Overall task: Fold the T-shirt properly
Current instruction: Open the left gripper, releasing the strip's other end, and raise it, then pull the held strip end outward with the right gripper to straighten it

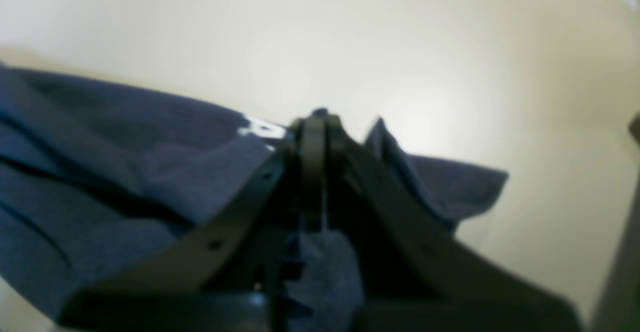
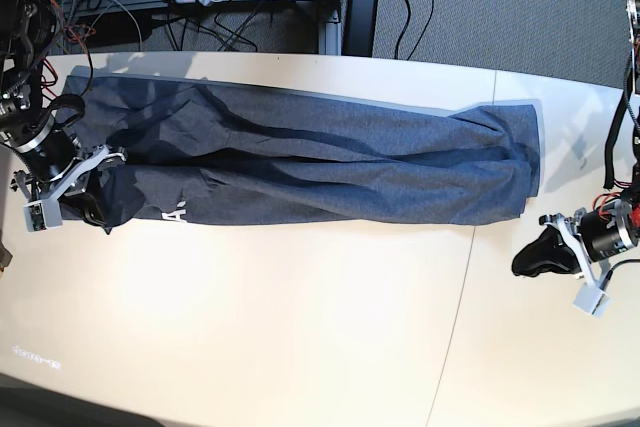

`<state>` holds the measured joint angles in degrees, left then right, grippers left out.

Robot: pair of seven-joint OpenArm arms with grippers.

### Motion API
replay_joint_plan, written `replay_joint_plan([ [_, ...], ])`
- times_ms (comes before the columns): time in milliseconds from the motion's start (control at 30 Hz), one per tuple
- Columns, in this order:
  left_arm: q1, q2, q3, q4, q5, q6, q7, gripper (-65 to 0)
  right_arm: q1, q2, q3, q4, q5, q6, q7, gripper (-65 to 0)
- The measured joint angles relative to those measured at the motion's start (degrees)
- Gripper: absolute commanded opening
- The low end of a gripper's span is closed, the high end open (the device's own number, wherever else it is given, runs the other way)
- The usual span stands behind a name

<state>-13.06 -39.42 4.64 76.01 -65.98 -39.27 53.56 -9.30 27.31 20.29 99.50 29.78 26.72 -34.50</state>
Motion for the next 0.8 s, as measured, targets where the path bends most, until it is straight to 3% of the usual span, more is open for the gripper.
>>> replay_joint_plan([
  [267,0.20,1.46,0.00,0.04,0.13,0.00,0.83,-65.0,-0.68,-0.76,0.00,-2.93,3.67,0.00,-5.44,-65.0],
  [667,0.20,1.49,0.00,0.07,0.55,0.00,1.49,-65.0,-3.37,-9.07,0.00,-3.04,1.88,0.02,-5.53,-65.0],
  [700,0.20,1.49,0.00,0.07,0.57,0.00,1.49,-65.0,-3.26,-9.40,0.11,-3.04,1.84,0.00,-4.87,-63.0],
  [800,0.20,1.49,0.00,0.07,0.55,0.00,1.49,-65.0,-3.26,-9.42,0.11,-3.04,1.70,0.02,-4.42,-46.9],
])
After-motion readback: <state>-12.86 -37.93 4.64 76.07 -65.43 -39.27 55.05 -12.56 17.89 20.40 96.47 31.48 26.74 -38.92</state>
